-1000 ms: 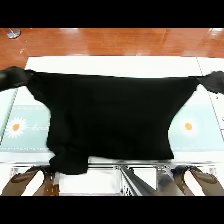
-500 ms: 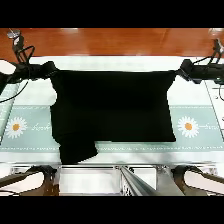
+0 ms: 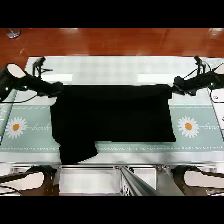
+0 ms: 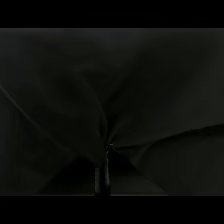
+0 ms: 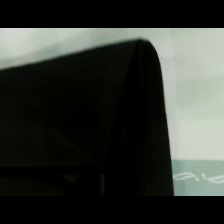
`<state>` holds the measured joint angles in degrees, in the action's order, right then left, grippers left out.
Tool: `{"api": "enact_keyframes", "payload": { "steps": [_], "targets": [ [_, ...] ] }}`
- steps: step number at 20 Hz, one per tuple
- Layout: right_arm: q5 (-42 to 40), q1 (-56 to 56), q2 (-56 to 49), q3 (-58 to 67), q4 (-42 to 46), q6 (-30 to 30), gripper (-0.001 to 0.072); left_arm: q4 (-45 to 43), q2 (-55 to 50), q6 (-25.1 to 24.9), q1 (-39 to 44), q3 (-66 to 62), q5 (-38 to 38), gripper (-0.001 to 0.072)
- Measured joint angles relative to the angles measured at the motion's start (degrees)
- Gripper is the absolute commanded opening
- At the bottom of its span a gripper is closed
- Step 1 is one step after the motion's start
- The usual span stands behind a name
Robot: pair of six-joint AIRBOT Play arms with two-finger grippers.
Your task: Fold the shirts.
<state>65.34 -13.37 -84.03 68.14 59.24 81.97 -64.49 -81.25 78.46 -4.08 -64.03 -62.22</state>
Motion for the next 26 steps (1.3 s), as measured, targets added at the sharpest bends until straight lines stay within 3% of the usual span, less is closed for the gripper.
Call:
{"api": "enact_keyframes", "payload": {
  "steps": [1,2,9,15,20,26],
  "targets": [
    [0.2,0.0,0.0,-0.8,0.5,0.1,0.0535,-0.4,-0.3,0.0,0.1,0.8,-0.9,0.0396],
    [0.1,0.0,-0.1,-1.5,0.8,0.1,0.0616,-0.7,-0.7,0.0,0.1,1.2,-1.4,0.0692],
    [5.2,-3.7,4.0,-1.7,2.0,0.1,0.0616,-5.0,1.8,0.7,-3.1,1.4,-10.7,0.0695],
    [1.5,-7.6,23.7,-20.4,1.7,-1.1,0.0616,-6.4,14.0,0.9,-15.1,17.6,-14.2,0.0700],
    [-1.9,-8.2,35.8,-36.5,-5.0,-2.5,0.0615,-0.2,20.0,-0.3,-24.2,29.9,-13.4,0.0700],
    [-2.3,-8.3,39.1,-41.8,-8.5,-3.1,0.0616,6.6,21.4,-2.6,-23.2,39.6,-12.1,0.0700]
  ]
}}
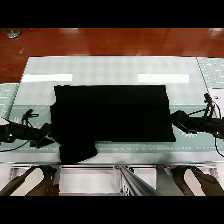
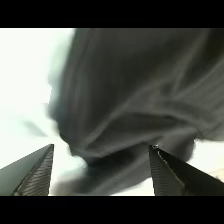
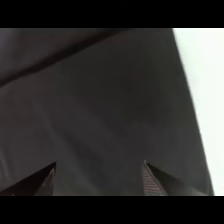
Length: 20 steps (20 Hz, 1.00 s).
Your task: Fold the shirts.
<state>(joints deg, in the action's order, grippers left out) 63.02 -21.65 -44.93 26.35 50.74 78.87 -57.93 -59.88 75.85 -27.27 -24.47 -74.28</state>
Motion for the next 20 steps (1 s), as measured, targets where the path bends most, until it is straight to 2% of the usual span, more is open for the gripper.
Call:
{"api": "enact_keyframes", "payload": {
  "steps": [4,5,6,7,11,15,20],
  "targets": [
    [-1.3,-0.1,0.4,-0.3,0.2,0.4,0.0615,4.6,0.1,-0.9,5.4,3.8,1.2,0.0699],
    [-2.0,-0.5,0.4,0.2,1.9,1.9,0.0615,5.6,0.1,-1.2,7.3,4.3,1.9,0.0637],
    [-2.3,-1.1,0.4,0.9,4.3,3.6,0.0615,6.3,0.1,-1.3,9.2,4.7,2.7,0.0275],
    [-2.2,-2.0,0.4,1.5,7.1,5.4,0.0615,6.1,0.1,-1.8,10.8,5.0,4.4,0.0031],
    [2.4,-5.6,0.3,1.8,16.4,10.3,0.0615,8.3,0.2,-4.3,14.2,3.8,4.2,0.0024],
    [7.6,-6.7,0.2,-1.2,15.4,9.9,0.0615,11.3,0.2,-5.6,15.1,0.2,2.7,0.0024],
    [9.0,-6.6,-0.4,-3.5,15.0,9.4,0.0615,12.6,0.2,-6.0,15.4,-1.9,2.4,0.0024]
  ]
}}
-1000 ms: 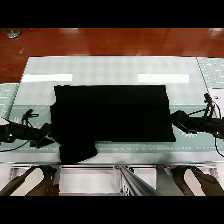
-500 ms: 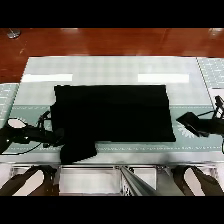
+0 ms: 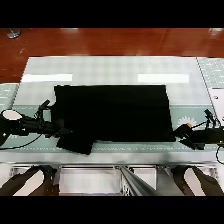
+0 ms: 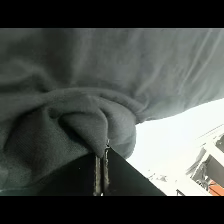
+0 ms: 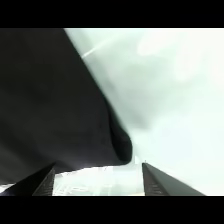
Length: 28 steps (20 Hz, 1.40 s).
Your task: Fold the shirts.
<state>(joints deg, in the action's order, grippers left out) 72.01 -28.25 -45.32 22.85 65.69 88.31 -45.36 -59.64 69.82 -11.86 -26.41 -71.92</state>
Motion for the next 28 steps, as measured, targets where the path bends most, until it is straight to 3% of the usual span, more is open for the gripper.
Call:
{"api": "enact_keyframes", "payload": {
  "steps": [5,6,7,8,17,28],
  "targets": [
    [-3.7,5.0,-5.5,-0.4,-1.8,0.0,0.0613,0.4,0.0,-0.2,0.1,-0.5,-0.1,0.0024],
    [-5.0,6.3,-6.9,-0.3,-2.7,0.1,0.0486,0.4,0.0,-0.3,0.1,-0.6,-0.1,0.0024],
    [-6.3,7.3,-8.1,-0.1,-3.8,0.0,0.0177,0.4,0.0,-0.5,0.1,-0.8,-0.2,0.0024],
    [-7.8,8.2,-9.2,0.3,-4.5,0.0,0.0027,0.4,0.0,-0.7,0.1,-1.1,-0.4,0.0025],
    [-7.7,10.8,-15.1,18.4,-8.5,-3.5,0.0018,-0.3,-2.1,-1.5,0.0,-15.4,-0.9,0.0024],
    [-10.8,14.0,-35.9,41.5,-13.8,-2.8,0.0018,-1.2,-30.0,3.2,1.4,-45.0,1.2,0.0024]
  ]
}}
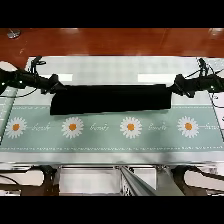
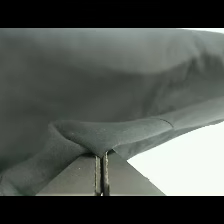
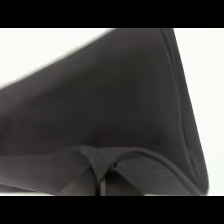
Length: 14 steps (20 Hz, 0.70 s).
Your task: Fold the shirts.
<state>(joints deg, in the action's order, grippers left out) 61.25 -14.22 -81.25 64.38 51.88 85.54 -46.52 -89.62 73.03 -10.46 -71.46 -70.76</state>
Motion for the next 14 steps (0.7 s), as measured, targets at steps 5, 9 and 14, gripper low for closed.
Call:
{"api": "enact_keyframes", "payload": {
  "steps": [5,9,14],
  "targets": [
    [-1.9,0.3,-5.4,2.9,-2.8,0.4,0.0620,-0.2,-5.5,0.9,0.2,-3.7,-1.0,0.0704],
    [-0.4,-1.4,-5.6,3.3,-5.1,-0.5,0.0616,-2.2,-6.2,1.2,-1.0,-5.9,-4.6,0.0704],
    [-3.5,-4.9,5.4,-6.7,2.3,5.6,0.0616,-4.9,0.9,0.8,-4.3,-4.2,-5.3,0.0704]
  ]
}}
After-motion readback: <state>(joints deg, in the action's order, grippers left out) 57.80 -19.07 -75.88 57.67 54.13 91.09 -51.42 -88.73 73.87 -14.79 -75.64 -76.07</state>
